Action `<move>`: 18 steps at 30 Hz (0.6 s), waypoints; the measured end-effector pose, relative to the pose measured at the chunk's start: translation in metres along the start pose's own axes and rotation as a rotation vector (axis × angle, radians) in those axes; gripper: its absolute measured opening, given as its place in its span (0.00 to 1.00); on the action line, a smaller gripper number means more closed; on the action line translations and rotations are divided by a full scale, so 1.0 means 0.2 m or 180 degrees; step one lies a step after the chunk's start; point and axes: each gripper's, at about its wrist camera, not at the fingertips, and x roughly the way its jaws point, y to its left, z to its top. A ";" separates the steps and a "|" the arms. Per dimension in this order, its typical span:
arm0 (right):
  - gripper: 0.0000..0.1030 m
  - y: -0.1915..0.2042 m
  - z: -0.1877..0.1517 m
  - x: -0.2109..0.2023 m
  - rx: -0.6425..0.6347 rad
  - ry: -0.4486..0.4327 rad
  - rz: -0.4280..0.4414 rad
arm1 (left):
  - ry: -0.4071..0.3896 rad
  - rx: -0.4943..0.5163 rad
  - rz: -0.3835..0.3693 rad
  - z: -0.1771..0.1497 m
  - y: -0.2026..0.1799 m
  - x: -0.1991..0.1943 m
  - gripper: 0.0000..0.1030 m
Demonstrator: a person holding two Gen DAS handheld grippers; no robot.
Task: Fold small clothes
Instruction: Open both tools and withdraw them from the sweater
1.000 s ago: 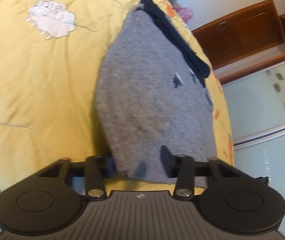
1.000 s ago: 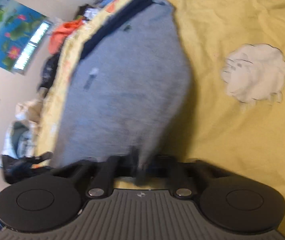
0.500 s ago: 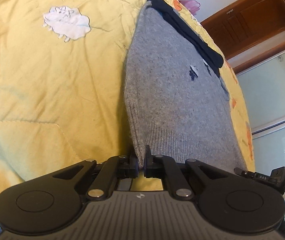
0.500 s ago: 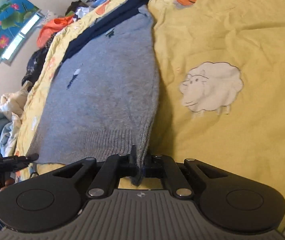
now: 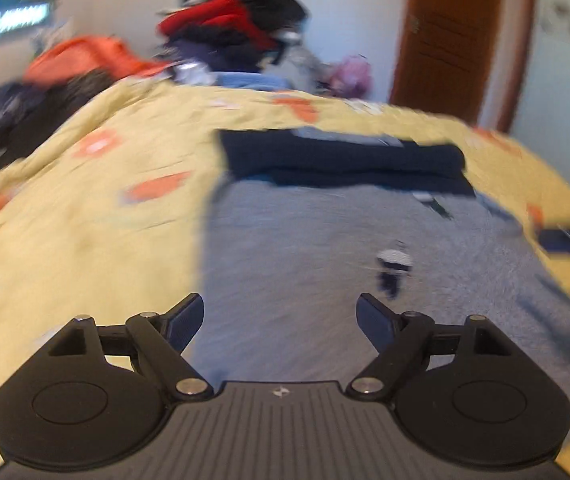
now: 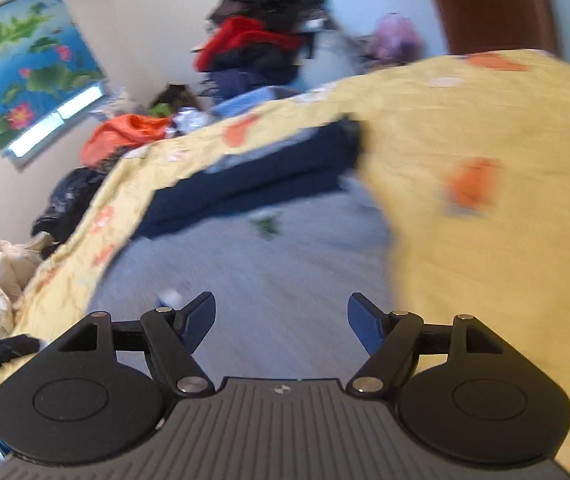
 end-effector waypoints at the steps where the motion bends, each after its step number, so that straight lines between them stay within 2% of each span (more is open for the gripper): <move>1: 0.70 0.04 0.02 0.12 -0.0063 0.0026 0.0028 | 0.0026 0.0108 0.0012 0.00 -0.07 0.07 0.81; 3: 0.70 0.09 0.06 0.34 -0.0162 0.0166 -0.0099 | 0.0064 0.0272 0.0000 -0.02 -0.18 0.19 0.81; 5: 0.71 0.12 0.06 0.50 -0.0389 0.0286 -0.0353 | 0.0206 0.0329 0.0043 -0.07 -0.21 0.27 0.82; 6: 0.72 0.14 0.04 0.52 -0.0621 0.0156 -0.0454 | 0.0150 0.0244 -0.0012 -0.10 -0.17 0.28 0.83; 7: 0.72 0.13 0.04 0.54 -0.0799 0.0146 -0.0616 | 0.0097 0.0192 -0.0045 -0.13 -0.15 0.28 0.83; 9: 0.81 0.10 0.02 0.53 -0.1049 0.0087 -0.0880 | 0.0079 0.0215 -0.0041 -0.15 -0.10 0.26 0.83; 10: 0.89 0.04 0.01 0.52 -0.1037 0.0038 -0.0873 | 0.0073 0.0202 -0.0030 -0.15 -0.09 0.26 0.84; 12: 0.88 -0.03 0.04 0.48 -0.0916 0.0021 -0.0912 | 0.0075 0.0172 -0.0015 -0.14 -0.08 0.26 0.85; 14: 0.85 -0.04 0.04 0.48 -0.0969 0.0068 -0.0962 | 0.0125 0.0194 0.0044 -0.12 -0.10 0.25 0.85; 16: 0.80 0.00 0.03 0.42 -0.0758 0.0093 -0.1012 | 0.0116 0.0141 -0.0046 -0.10 -0.12 0.22 0.85; 18: 0.81 0.08 -0.03 0.32 -0.0607 0.0015 -0.0757 | 0.0033 0.0115 -0.0145 -0.07 -0.17 0.20 0.85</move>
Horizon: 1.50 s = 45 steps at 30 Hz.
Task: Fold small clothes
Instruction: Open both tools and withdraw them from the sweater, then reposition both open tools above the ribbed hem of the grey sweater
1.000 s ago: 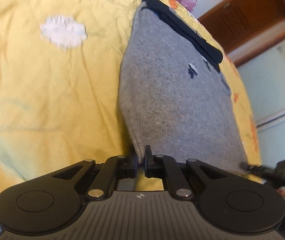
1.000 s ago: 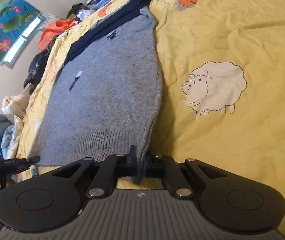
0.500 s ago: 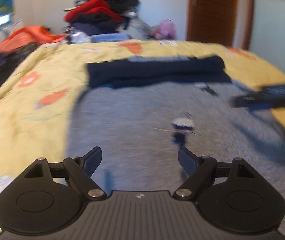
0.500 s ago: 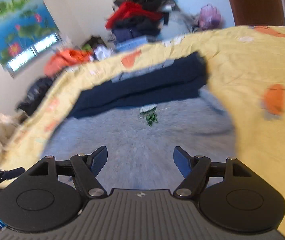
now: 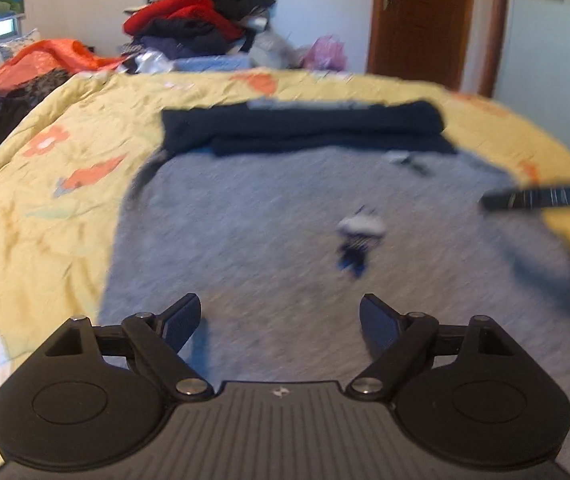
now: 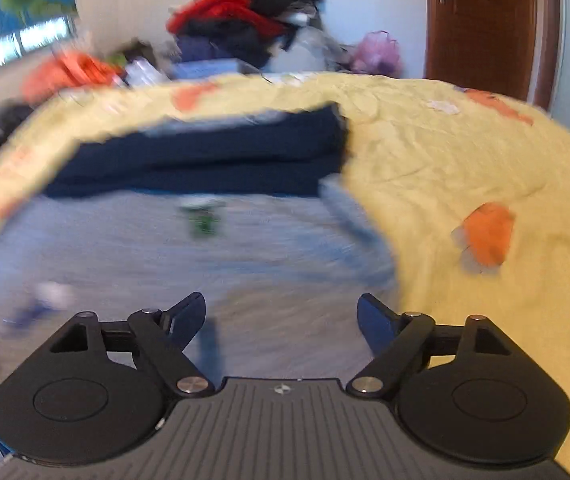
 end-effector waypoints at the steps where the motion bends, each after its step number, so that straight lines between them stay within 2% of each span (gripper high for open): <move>1: 0.83 0.04 -0.04 -0.05 -0.0031 -0.0019 0.0140 | -0.0007 0.0009 -0.0011 0.01 -0.01 0.01 0.85; 4: 0.83 0.20 -0.14 -0.08 -0.0272 0.0039 0.0179 | 0.0134 0.0038 0.0041 0.01 -0.04 0.12 0.85; 5: 0.84 0.23 -0.18 -0.06 -0.0362 0.0095 0.0108 | 0.0124 0.0074 0.0081 0.00 -0.05 0.13 0.89; 6: 0.86 0.26 -0.22 -0.06 -0.0499 0.0038 0.0008 | 0.0111 0.0117 0.0097 -0.01 -0.05 0.13 0.89; 7: 0.91 0.28 -0.26 -0.08 -0.0604 -0.0003 -0.0064 | 0.0129 0.0106 0.0096 -0.02 -0.04 0.12 0.89; 11: 0.95 0.22 -0.31 -0.16 -0.0473 0.0039 -0.0166 | 0.0183 0.0056 0.0116 -0.10 -0.01 0.00 0.89; 13: 0.94 0.19 -0.34 -0.22 -0.0399 0.0061 -0.0170 | 0.0154 0.0049 0.0124 -0.15 -0.02 -0.09 0.89; 16: 0.93 0.19 -0.36 -0.32 -0.0361 0.0049 -0.0111 | 0.0146 -0.0054 -0.0052 -0.20 -0.05 -0.19 0.89; 18: 0.93 0.22 -0.38 -0.34 -0.0381 0.0074 -0.0024 | 0.0212 0.0030 -0.0097 -0.24 -0.10 -0.20 0.89; 20: 0.96 0.27 -0.42 -0.34 -0.0525 0.0161 0.0010 | 0.0142 0.0266 0.0004 -0.28 -0.15 -0.20 0.89; 21: 0.98 0.28 -0.45 -0.33 -0.0627 0.0192 -0.0041 | 0.0132 0.0255 -0.0019 -0.29 -0.14 -0.21 0.89; 24: 0.99 0.21 -0.50 -0.37 -0.0629 0.0085 0.0001 | 0.0225 0.0089 -0.0092 -0.27 -0.07 -0.24 0.90; 27: 0.99 0.14 -0.50 -0.43 -0.0484 0.0144 0.0029 | 0.0160 -0.0480 -0.0307 -0.25 0.09 -0.33 0.90; 29: 0.98 0.11 -0.50 -0.48 -0.0384 0.0125 0.0068 | 0.0112 -0.0588 -0.0234 -0.24 0.13 -0.38 0.90; 32: 0.99 0.12 -0.51 -0.52 -0.0373 0.0089 0.0021 | 0.0057 -0.0463 -0.0133 -0.25 0.11 -0.41 0.90; 36: 1.00 0.17 -0.56 -0.47 -0.0519 0.0136 -0.0058 | 0.0312 -0.0153 -0.0080 -0.31 0.02 -0.34 0.90; 39: 1.00 0.17 -0.57 -0.47 -0.0561 0.0105 -0.0036 | 0.0149 0.0235 0.0071 -0.40 -0.05 -0.36 0.90; 45: 0.99 0.14 -0.54 -0.51 -0.0567 0.0188 -0.0002 | 0.0205 0.0135 0.0018 -0.42 0.00 -0.42 0.90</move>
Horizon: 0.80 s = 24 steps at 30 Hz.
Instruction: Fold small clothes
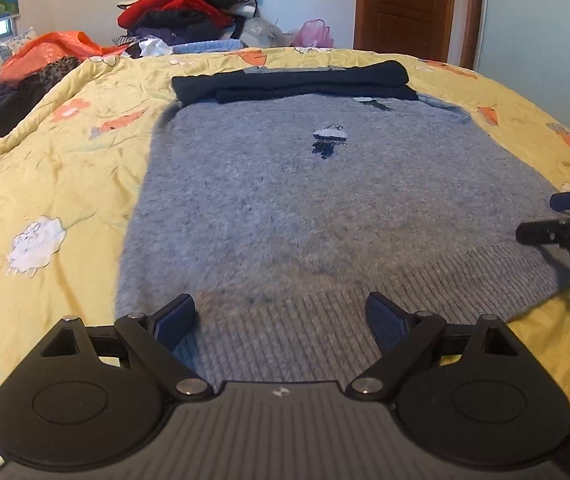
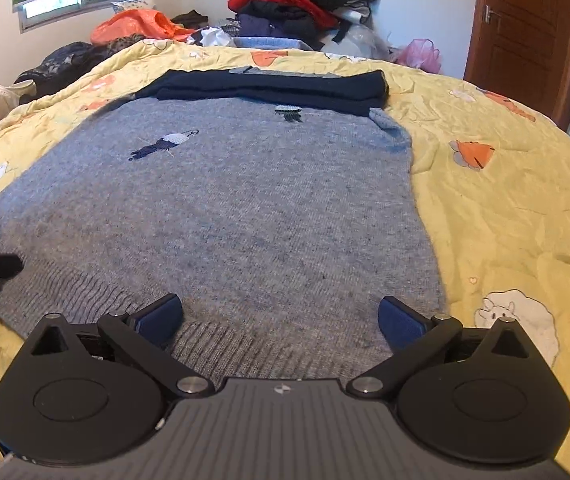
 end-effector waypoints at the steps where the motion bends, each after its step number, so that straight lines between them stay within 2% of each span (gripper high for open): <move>1: 0.99 0.00 0.01 -0.01 0.0019 -0.0010 0.0002 | 0.0032 0.0015 0.0000 -0.01 0.00 -0.01 0.90; 4: 1.00 0.04 0.00 -0.05 -0.0038 -0.0061 0.0051 | 0.0051 0.0067 0.0000 -0.05 -0.01 -0.05 0.90; 6: 1.00 0.06 -0.05 -0.02 -0.0110 0.0086 0.0069 | 0.0076 0.0071 -0.0007 -0.07 0.00 -0.08 0.90; 7: 1.00 0.07 -0.07 -0.03 -0.0141 -0.0021 0.0062 | 0.0084 0.0057 -0.0017 -0.08 0.01 -0.10 0.90; 8: 1.00 0.06 -0.08 -0.04 -0.0128 -0.0013 0.0083 | 0.0094 0.0041 -0.0017 -0.08 0.03 -0.12 0.90; 12: 0.99 -0.03 -0.05 -0.14 0.0080 0.0098 0.0197 | 0.0084 -0.0197 0.0038 -0.10 0.17 -0.22 0.90; 14: 1.00 -0.15 -0.03 -0.21 0.0439 0.0064 0.0474 | 0.0138 -0.0535 -0.0087 -0.09 0.28 -0.22 0.90; 17: 0.99 -0.39 -0.02 -0.24 0.1243 0.0290 0.0909 | 0.0295 -0.1243 -0.0458 -0.08 0.43 -0.16 0.89; 18: 0.99 -0.47 -0.02 -0.25 0.1460 0.0318 0.0971 | 0.0260 -0.1417 -0.0557 -0.08 0.46 -0.16 0.89; 22: 0.99 -0.65 -0.03 -0.23 0.1864 0.0427 0.1013 | 0.0347 -0.1846 -0.1047 -0.04 0.52 -0.10 0.89; 24: 1.00 -0.68 -0.06 -0.18 0.2072 0.0589 0.1185 | 0.0396 -0.1911 -0.1181 -0.03 0.54 -0.07 0.89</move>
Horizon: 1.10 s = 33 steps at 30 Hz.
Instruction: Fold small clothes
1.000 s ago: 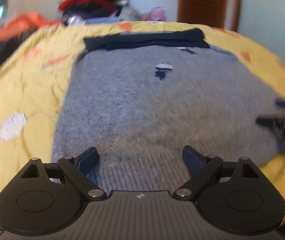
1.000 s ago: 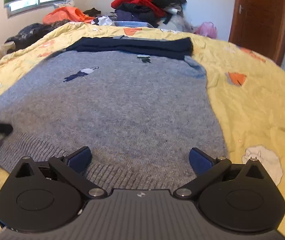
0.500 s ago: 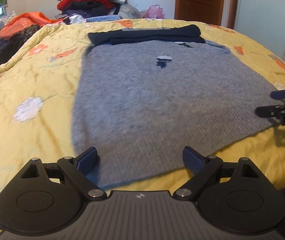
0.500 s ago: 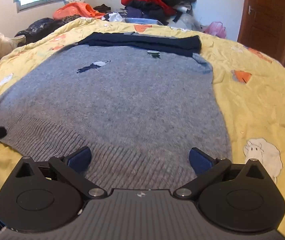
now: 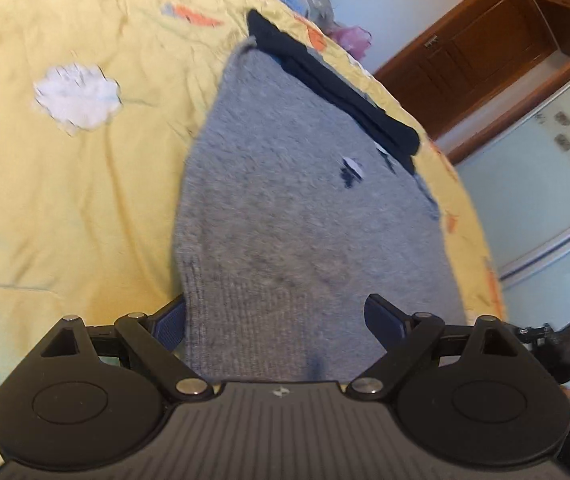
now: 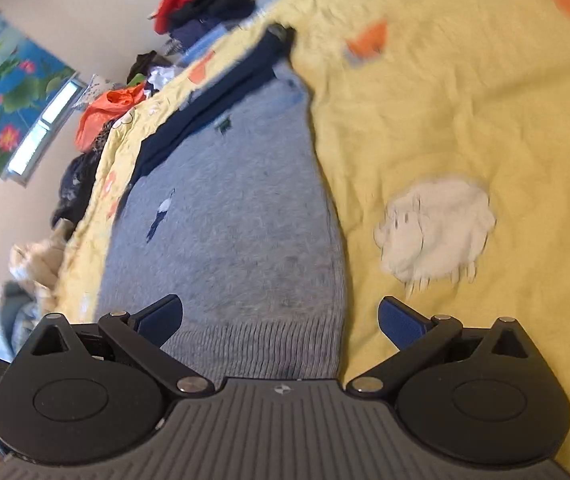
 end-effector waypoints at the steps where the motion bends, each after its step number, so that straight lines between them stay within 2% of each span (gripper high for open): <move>1: 1.00 0.00 -0.02 0.01 0.0019 0.0000 0.0099 | 0.0015 -0.0025 -0.0019 0.01 0.01 0.00 0.89; 4: 0.99 0.04 -0.04 0.06 -0.0072 0.0272 0.0282 | 0.0066 -0.0034 -0.0064 0.01 0.02 0.00 0.89; 6: 0.92 0.09 -0.07 0.07 -0.0233 0.0357 0.0309 | 0.0112 0.0031 -0.0076 0.02 0.02 0.00 0.89; 9: 0.71 0.08 -0.06 0.07 -0.0208 0.0393 0.0321 | 0.0164 0.0066 -0.0076 0.02 0.02 0.00 0.83; 11: 0.52 0.03 -0.05 0.07 -0.0101 0.0401 0.0345 | 0.0193 0.0049 -0.0044 0.03 0.04 0.00 0.66; 12: 0.47 0.01 -0.05 0.07 -0.0048 0.0393 0.0361 | 0.0201 0.0052 0.0005 0.04 0.04 -0.01 0.59; 13: 0.38 -0.01 -0.05 0.07 -0.0001 0.0387 0.0362 | 0.0212 0.0075 0.0070 0.04 0.05 -0.01 0.46; 14: 0.24 -0.03 -0.04 0.08 0.0032 0.0393 0.0339 | 0.0225 0.0104 0.0151 0.04 0.05 -0.01 0.33; 16: 0.09 -0.02 -0.06 0.10 -0.0050 0.0469 0.0218 | 0.0249 0.0122 0.0279 0.04 0.08 -0.02 0.16; 19: 0.09 -0.01 -0.07 0.10 -0.0163 0.0472 0.0202 | 0.0275 0.0072 0.0307 0.05 0.10 -0.02 0.09; 22: 0.10 -0.02 -0.06 0.08 -0.0123 0.0406 0.0340 | 0.0262 0.0137 0.0346 0.06 0.08 -0.02 0.05; 25: 0.10 -0.02 -0.03 0.06 -0.0031 0.0312 0.0472 | 0.0170 0.0074 0.0169 0.10 0.05 -0.05 0.05; 29: 0.09 0.02 0.07 0.01 0.0096 0.0062 0.0904 | -0.0031 0.0138 -0.0089 0.26 -0.04 -0.09 0.05; 33: 0.10 0.11 0.29 0.02 0.0070 -0.0221 0.1212 | -0.0200 0.0181 -0.0236 0.51 -0.11 -0.06 0.05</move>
